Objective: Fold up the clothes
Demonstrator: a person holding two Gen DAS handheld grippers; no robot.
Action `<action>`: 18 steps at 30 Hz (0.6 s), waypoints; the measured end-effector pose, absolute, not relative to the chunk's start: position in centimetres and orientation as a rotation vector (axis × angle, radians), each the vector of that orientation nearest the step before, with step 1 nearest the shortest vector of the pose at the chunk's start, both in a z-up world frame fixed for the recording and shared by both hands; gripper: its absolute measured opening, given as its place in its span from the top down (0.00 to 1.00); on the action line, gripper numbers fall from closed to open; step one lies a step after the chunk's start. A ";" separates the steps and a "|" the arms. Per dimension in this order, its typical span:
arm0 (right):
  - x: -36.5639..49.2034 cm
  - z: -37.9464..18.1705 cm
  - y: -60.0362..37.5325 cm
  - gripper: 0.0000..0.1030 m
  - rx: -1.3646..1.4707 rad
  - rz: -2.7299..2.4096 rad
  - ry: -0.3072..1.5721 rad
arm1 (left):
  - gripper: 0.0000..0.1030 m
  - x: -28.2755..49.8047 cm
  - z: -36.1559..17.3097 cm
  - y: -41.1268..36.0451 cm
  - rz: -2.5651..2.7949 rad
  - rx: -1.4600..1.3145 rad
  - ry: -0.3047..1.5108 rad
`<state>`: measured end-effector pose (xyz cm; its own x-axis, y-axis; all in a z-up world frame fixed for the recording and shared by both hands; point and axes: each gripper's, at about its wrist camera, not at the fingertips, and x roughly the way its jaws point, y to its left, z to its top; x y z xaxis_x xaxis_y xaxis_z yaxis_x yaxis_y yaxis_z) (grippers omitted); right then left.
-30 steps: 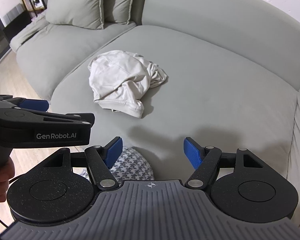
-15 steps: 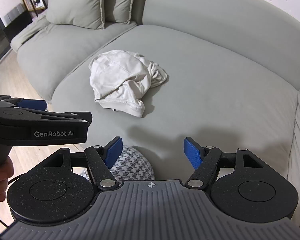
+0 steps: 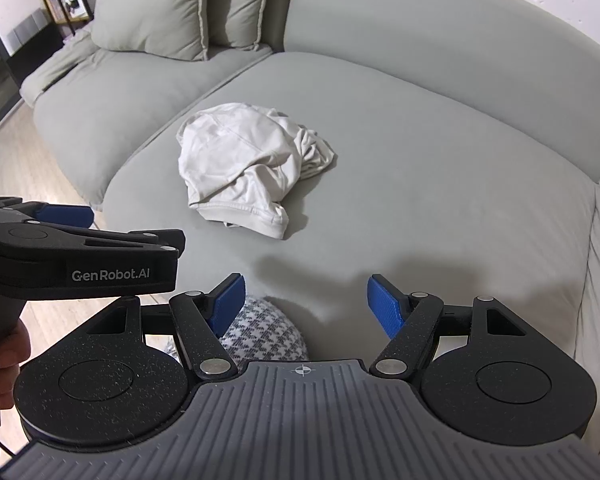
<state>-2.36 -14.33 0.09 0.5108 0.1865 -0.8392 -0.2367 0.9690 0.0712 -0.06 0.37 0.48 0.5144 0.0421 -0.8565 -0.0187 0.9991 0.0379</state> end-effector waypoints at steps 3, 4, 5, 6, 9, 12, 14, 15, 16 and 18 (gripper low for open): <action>-2.5 0.1 -14.3 0.29 -0.054 0.255 1.004 | 0.12 -0.1 0.5 0.4 0.037 0.024 1.031; -2.5 0.1 -14.3 0.29 -0.054 0.255 1.005 | 0.12 -0.1 0.5 0.4 0.037 0.024 1.031; -2.6 0.1 -14.3 0.29 -0.054 0.256 1.005 | 0.12 -0.1 0.5 0.4 0.038 0.023 1.031; -2.6 0.1 -14.2 0.29 -0.054 0.256 1.005 | 0.12 -0.1 0.5 0.4 0.038 0.023 1.032; -2.0 0.2 -14.4 0.29 -0.055 0.259 1.008 | 0.12 -0.1 0.5 0.5 0.038 0.022 1.033; -2.1 0.1 -14.3 0.29 -0.055 0.260 1.007 | 0.12 -0.1 0.5 0.5 0.039 0.021 1.033; -2.1 0.1 -14.3 0.29 -0.056 0.259 1.007 | 0.12 -0.1 0.4 0.5 0.039 0.020 1.034; -2.1 0.1 -14.2 0.29 -0.057 0.259 1.007 | 0.12 -0.1 0.4 0.5 0.040 0.020 1.034; -2.2 0.0 -14.2 0.29 -0.058 0.260 1.007 | 0.12 -0.1 0.4 0.5 0.040 0.020 1.035; -2.3 0.0 -14.1 0.29 -0.058 0.258 1.005 | 0.12 0.0 0.4 0.6 0.040 0.019 1.036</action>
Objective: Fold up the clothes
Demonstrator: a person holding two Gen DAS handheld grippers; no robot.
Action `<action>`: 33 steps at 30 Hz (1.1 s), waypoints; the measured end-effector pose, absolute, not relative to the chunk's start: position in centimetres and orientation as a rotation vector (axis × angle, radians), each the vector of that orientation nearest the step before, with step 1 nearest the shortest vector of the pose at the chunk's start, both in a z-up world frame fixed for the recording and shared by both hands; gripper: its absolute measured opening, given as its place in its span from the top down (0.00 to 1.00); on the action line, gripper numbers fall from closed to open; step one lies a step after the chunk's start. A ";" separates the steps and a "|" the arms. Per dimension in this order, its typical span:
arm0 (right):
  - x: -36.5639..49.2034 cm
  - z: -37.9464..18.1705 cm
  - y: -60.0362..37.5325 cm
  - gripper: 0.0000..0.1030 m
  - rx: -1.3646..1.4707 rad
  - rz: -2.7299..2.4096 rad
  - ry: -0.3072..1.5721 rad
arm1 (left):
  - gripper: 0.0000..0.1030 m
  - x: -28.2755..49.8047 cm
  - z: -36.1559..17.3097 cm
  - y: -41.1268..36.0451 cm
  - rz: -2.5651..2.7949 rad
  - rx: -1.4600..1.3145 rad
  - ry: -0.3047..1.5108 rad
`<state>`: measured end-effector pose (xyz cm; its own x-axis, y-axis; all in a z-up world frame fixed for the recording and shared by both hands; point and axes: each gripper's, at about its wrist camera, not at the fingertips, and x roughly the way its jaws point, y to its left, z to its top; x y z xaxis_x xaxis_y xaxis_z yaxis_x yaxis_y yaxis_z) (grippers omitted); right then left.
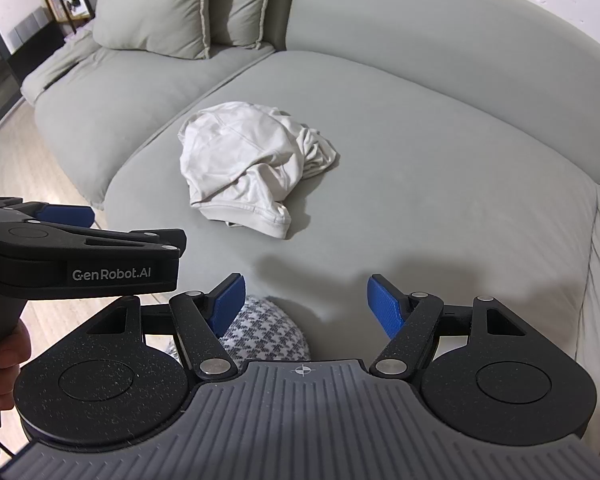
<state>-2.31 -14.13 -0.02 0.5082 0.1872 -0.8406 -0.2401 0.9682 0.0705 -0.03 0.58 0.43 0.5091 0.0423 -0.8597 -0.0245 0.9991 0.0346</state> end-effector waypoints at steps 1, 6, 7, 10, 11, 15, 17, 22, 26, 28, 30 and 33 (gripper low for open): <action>-2.5 -0.1 -14.1 0.29 -0.057 0.256 1.004 | 0.12 0.0 0.4 0.6 0.040 0.018 1.037; -2.4 0.0 -14.0 0.29 -0.059 0.254 1.006 | 0.12 0.1 0.2 0.8 0.044 0.017 1.043; -2.4 -0.1 -14.0 0.29 -0.060 0.254 1.006 | 0.12 0.2 0.1 0.9 0.046 0.017 1.045; -2.3 -0.2 -13.8 0.29 -0.068 0.257 1.009 | 0.12 0.3 -0.2 1.2 0.053 0.016 1.054; -2.2 -0.3 -13.7 0.29 -0.074 0.263 1.009 | 0.12 0.4 -0.3 1.4 0.054 0.015 1.058; -1.9 -0.8 -13.2 0.29 -0.088 0.275 1.016 | 0.12 0.5 -0.9 1.9 0.050 0.022 1.074; -1.6 -1.1 -12.9 0.29 -0.093 0.281 1.020 | 0.12 0.7 -1.3 2.4 0.052 0.020 1.083; -0.9 -2.0 -11.9 0.29 -0.109 0.293 1.032 | 0.12 1.3 -2.4 4.0 0.068 0.011 1.104; -0.1 -2.9 -11.0 0.29 -0.116 0.309 1.040 | 0.12 2.0 -3.4 5.6 0.083 0.000 1.120; 0.4 -3.5 -10.5 0.29 -0.115 0.320 1.044 | 0.12 2.5 -4.0 6.4 0.093 -0.006 1.128; 1.0 -4.0 -10.0 0.29 -0.116 0.330 1.047 | 0.12 3.0 -4.6 7.0 0.099 -0.012 1.128; 1.9 -4.9 -9.2 0.29 -0.129 0.344 1.047 | 0.12 3.7 -5.5 7.9 0.113 -0.021 1.128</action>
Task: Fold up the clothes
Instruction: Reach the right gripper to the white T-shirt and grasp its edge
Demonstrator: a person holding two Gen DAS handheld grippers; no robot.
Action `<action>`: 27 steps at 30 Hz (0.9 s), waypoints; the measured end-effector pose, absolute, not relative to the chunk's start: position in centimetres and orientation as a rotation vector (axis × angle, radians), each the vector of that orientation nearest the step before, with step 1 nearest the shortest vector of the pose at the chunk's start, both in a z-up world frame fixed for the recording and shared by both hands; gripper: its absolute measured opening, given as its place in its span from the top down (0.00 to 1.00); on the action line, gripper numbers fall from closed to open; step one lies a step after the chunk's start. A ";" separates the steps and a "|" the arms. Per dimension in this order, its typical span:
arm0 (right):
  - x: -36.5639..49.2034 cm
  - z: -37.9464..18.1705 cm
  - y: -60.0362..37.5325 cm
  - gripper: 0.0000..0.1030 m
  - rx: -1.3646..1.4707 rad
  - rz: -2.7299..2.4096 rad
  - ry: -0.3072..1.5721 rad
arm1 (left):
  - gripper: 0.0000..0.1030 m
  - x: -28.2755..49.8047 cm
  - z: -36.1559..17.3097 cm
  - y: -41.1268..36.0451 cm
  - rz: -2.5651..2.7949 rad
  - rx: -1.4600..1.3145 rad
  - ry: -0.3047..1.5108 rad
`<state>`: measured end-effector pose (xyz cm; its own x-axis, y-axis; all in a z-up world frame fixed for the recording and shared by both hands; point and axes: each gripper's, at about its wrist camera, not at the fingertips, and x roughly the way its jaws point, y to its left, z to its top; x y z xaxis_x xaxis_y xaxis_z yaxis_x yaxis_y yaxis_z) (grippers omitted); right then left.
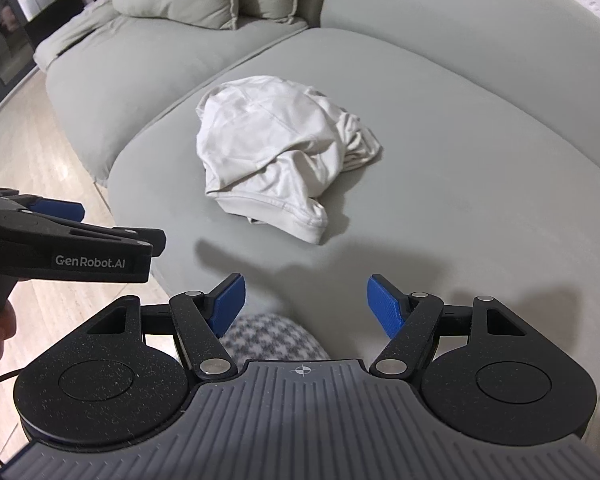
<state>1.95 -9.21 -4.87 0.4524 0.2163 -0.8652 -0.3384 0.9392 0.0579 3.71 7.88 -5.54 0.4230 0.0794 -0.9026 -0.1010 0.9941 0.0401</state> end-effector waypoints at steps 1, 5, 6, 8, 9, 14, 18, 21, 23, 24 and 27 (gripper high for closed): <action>2.2 -5.1 -9.0 0.29 -0.133 0.346 1.046 | 0.12 4.0 -5.9 8.1 0.120 -0.026 1.128; 3.8 -6.3 -8.1 0.29 -0.136 0.361 1.048 | 0.13 5.2 -7.2 9.2 0.150 -0.055 1.129; 4.2 -6.5 -7.9 0.30 -0.132 0.369 1.044 | 0.13 5.5 -7.5 9.5 0.156 -0.064 1.130; 5.1 -7.0 -7.5 0.33 -0.126 0.388 1.036 | 0.17 6.1 -7.9 10.0 0.168 -0.075 1.131; 5.6 -7.2 -7.2 0.34 -0.123 0.399 1.032 | 0.19 6.3 -8.2 10.2 0.175 -0.079 1.132; 8.2 -8.5 -5.2 0.43 -0.114 0.454 1.023 | 0.31 7.9 -9.3 11.4 0.198 -0.093 1.143; 9.9 -9.6 -3.2 0.50 -0.117 0.505 1.018 | 0.33 8.7 -10.1 12.3 0.225 -0.073 1.154; 10.9 -10.4 -1.6 0.57 -0.114 0.552 1.011 | 0.34 8.9 -10.8 13.3 0.252 -0.073 1.167; 11.6 -11.0 -0.3 0.57 -0.130 0.576 1.015 | 0.33 8.9 -11.4 14.0 0.269 -0.077 1.181; 11.8 -11.4 0.3 0.57 -0.144 0.585 1.016 | 0.33 9.0 -11.7 14.3 0.276 -0.080 1.188; 12.6 -12.4 2.0 0.57 -0.191 0.604 1.012 | 0.33 8.9 -12.2 15.1 0.295 -0.095 1.202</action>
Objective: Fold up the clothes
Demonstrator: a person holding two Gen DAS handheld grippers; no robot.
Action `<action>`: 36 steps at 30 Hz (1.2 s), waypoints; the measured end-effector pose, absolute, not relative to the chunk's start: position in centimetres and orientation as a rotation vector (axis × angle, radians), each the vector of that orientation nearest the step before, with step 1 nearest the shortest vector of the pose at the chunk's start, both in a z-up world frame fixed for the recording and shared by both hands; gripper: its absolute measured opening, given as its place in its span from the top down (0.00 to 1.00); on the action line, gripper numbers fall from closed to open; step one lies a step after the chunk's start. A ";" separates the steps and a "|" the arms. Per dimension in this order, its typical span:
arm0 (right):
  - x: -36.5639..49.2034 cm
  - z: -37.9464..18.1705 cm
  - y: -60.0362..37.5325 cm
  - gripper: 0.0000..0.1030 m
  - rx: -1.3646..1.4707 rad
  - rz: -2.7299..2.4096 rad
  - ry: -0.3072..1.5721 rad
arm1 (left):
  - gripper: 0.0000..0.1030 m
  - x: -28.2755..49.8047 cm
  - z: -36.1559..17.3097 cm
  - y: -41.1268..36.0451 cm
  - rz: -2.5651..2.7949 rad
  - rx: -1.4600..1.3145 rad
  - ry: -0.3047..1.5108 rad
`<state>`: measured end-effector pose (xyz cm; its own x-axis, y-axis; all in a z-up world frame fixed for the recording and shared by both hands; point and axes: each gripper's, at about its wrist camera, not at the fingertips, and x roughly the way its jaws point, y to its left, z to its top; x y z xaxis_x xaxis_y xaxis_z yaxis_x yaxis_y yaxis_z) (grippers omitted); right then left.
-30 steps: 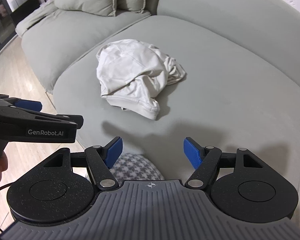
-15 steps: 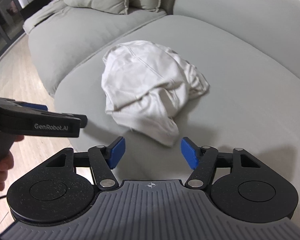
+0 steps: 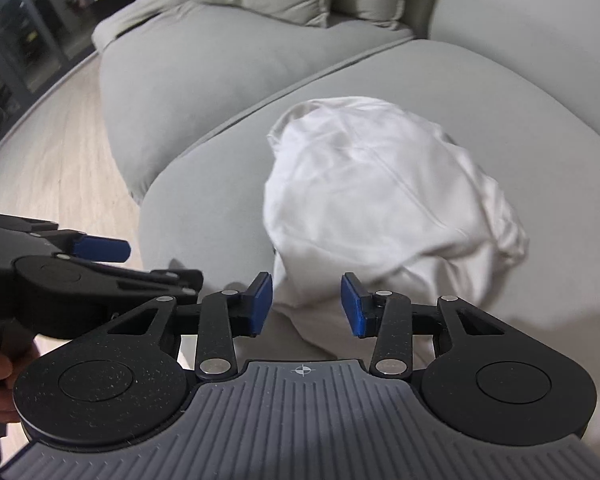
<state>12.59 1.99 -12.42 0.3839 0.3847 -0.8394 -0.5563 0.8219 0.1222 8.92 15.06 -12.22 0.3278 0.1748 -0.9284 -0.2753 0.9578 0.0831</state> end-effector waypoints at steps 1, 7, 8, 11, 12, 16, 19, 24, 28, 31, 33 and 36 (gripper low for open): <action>12.7 -12.6 2.3 0.57 -0.201 0.606 1.011 | 0.33 8.9 -12.4 15.2 0.300 -0.100 1.207; 13.3 -14.2 3.6 0.93 -0.308 0.570 1.008 | 0.33 9.1 -12.2 14.7 0.281 -0.089 1.207; 13.3 -13.8 3.1 0.95 -0.276 0.565 1.005 | 0.33 9.1 -12.0 14.4 0.274 -0.087 1.204; 13.3 -11.9 1.0 0.96 -0.185 0.524 0.965 | 0.33 9.1 -11.0 13.2 0.246 -0.076 1.185; 13.4 -10.9 -0.2 0.96 -0.147 0.493 0.941 | 0.33 9.0 -10.4 12.6 0.231 -0.066 1.172; 13.7 -7.6 -6.5 0.96 -0.011 0.321 0.856 | 0.33 8.6 -8.4 9.6 0.168 -0.033 1.121; 12.9 -5.8 -13.3 0.97 0.061 0.148 0.814 | 0.33 8.2 -7.1 6.0 0.098 0.009 1.090; 8.7 -6.1 -26.9 0.97 0.203 -0.146 0.841 | 0.33 7.4 -5.8 -1.4 -0.034 0.094 1.066; 3.8 -7.7 -34.0 0.98 0.273 -0.279 0.902 | 0.33 6.7 -5.4 -8.3 -0.162 0.184 1.059; -1.0 -9.4 -38.8 0.97 0.367 -0.369 0.956 | 0.33 5.9 -5.8 -12.0 -0.231 0.228 1.068; -3.8 -11.2 -41.2 0.96 0.444 -0.395 1.007 | 0.33 5.2 -6.5 -14.4 -0.261 0.260 1.091; -6.0 -13.5 -43.5 0.81 0.517 -0.349 1.094 | 0.33 4.4 -7.7 -16.4 -0.263 0.314 1.120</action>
<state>-6.03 -43.50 -13.46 0.4230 -0.0162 -0.9060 0.5111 0.8299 0.2238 4.44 -16.35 -7.69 0.4130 -0.0490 -0.9094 0.3613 0.9254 0.1142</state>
